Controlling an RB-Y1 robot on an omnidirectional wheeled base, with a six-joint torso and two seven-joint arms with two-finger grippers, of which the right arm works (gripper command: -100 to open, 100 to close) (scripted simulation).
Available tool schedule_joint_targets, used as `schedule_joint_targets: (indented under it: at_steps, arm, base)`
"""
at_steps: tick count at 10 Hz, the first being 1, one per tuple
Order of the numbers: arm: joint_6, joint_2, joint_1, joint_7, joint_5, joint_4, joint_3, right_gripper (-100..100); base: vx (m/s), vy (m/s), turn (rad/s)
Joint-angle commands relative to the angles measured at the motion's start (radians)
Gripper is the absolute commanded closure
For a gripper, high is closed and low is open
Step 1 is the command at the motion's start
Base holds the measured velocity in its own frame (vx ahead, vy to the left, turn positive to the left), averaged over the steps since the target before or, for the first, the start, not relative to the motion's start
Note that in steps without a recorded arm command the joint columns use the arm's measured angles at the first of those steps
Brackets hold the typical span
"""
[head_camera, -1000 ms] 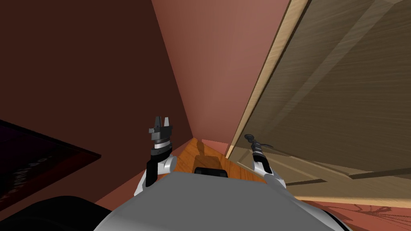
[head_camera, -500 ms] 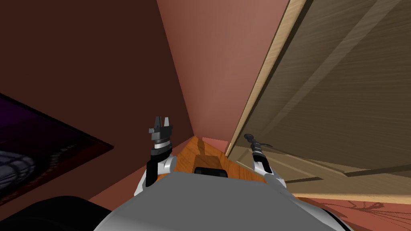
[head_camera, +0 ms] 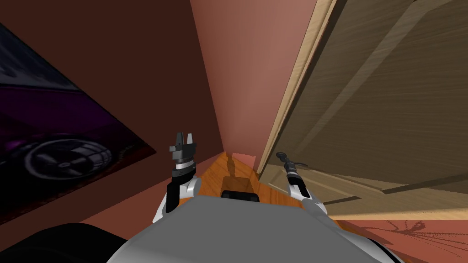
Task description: Pull the door open
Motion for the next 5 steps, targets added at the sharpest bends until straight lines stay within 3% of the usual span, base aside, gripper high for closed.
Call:
schedule_joint_targets:
  at_steps: [1,3,5]
  arm:
    - [-0.007,-0.007,0.0,-0.019,0.011,-0.001,0.02,100]
    - [-0.002,-0.008,0.003,-0.021,0.01,-0.005,0.02,100]
    - [-0.012,-0.018,0.014,-0.049,0.023,-0.01,0.047,100]
  base:
    - [-0.238,-0.031,0.107]
    - [-0.169,-0.02,0.053]
    - [-0.201,-0.03,0.092]
